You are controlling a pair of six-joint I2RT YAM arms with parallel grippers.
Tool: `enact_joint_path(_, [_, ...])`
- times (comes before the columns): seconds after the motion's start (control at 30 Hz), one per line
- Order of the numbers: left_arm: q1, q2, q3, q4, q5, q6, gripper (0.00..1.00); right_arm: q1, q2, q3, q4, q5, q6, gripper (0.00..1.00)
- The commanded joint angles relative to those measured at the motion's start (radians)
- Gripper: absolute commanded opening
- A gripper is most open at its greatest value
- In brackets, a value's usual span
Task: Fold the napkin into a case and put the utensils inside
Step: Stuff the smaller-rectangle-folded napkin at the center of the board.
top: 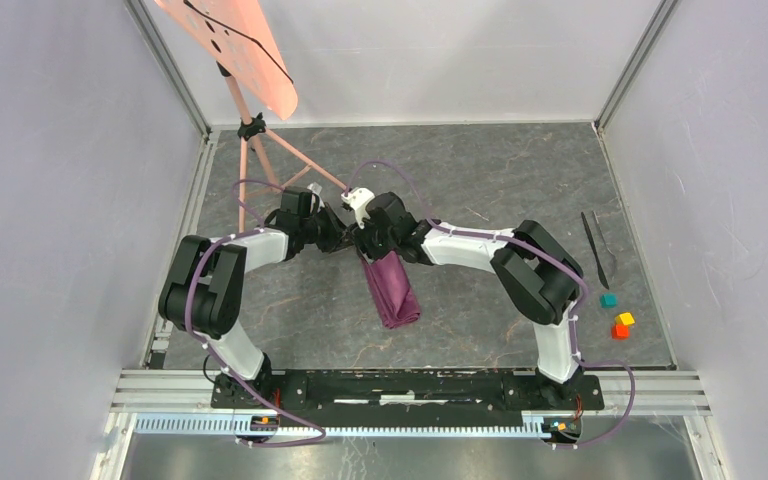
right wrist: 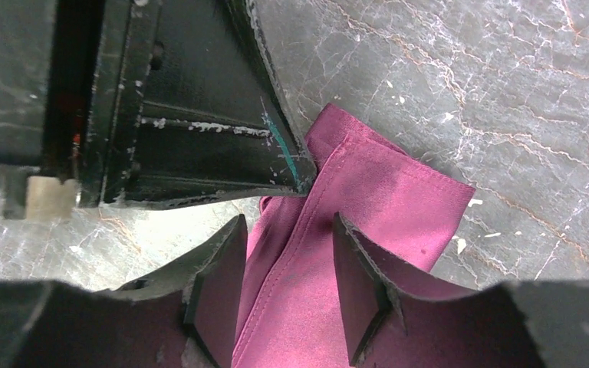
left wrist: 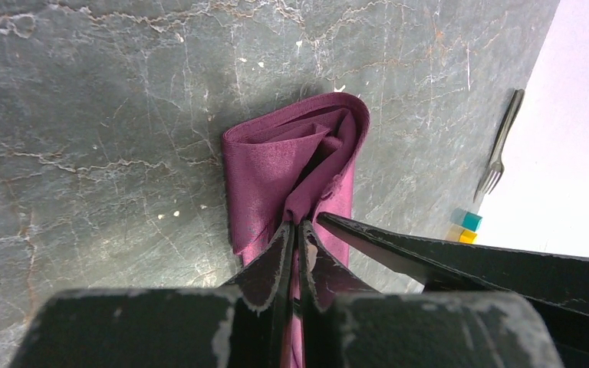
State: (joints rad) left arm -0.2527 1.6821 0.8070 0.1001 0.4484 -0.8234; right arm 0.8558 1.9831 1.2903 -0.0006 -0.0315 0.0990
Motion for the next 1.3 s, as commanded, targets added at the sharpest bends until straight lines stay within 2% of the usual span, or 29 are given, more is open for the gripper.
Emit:
enact_joint_path(0.0, [0.004,-0.038,0.032,0.007,0.021,-0.012,0.09,0.005,0.018,0.043,0.037,0.024,0.000,0.49])
enact_joint_path(0.17, [0.004,-0.043,0.029,0.007,0.021,-0.013,0.08,0.005,0.035,0.052,0.045,0.025,0.006,0.41])
enact_joint_path(0.33, [0.004,-0.051,0.023,0.008,0.021,-0.009,0.10,0.005,0.037,0.052,0.052,0.025,0.030,0.16])
enact_joint_path(0.37, [0.004,-0.058,0.018,0.008,0.016,-0.005,0.15,0.003,0.033,0.047,0.053,0.025,0.036,0.11])
enact_joint_path(0.43, [0.003,-0.080,0.002,0.006,-0.009,0.002,0.31,0.002,0.027,0.048,0.048,0.025,0.048,0.00])
enact_joint_path(0.5, [0.005,-0.124,-0.022,-0.003,-0.058,0.011,0.47,-0.004,0.014,0.039,0.046,0.025,0.069,0.00])
enact_joint_path(0.57, [0.004,-0.186,-0.056,-0.016,-0.127,0.027,0.58,-0.013,-0.008,0.018,0.058,0.019,0.092,0.00])
enact_joint_path(0.67, [0.003,-0.244,-0.089,-0.044,-0.235,0.064,0.69,-0.031,-0.042,-0.021,0.091,-0.028,0.125,0.00])
enact_joint_path(0.83, [-0.018,-0.286,-0.162,-0.001,-0.354,0.106,0.65,-0.061,-0.059,-0.055,0.137,-0.114,0.170,0.00])
enact_joint_path(1.1, [-0.276,-0.317,-0.185,0.072,-0.686,0.404,0.61,-0.089,-0.053,-0.061,0.174,-0.203,0.197,0.00])
enact_joint_path(1.27, [-0.325,-0.237,-0.113,0.039,-0.780,0.514,0.48,-0.094,-0.055,-0.062,0.181,-0.218,0.203,0.00])
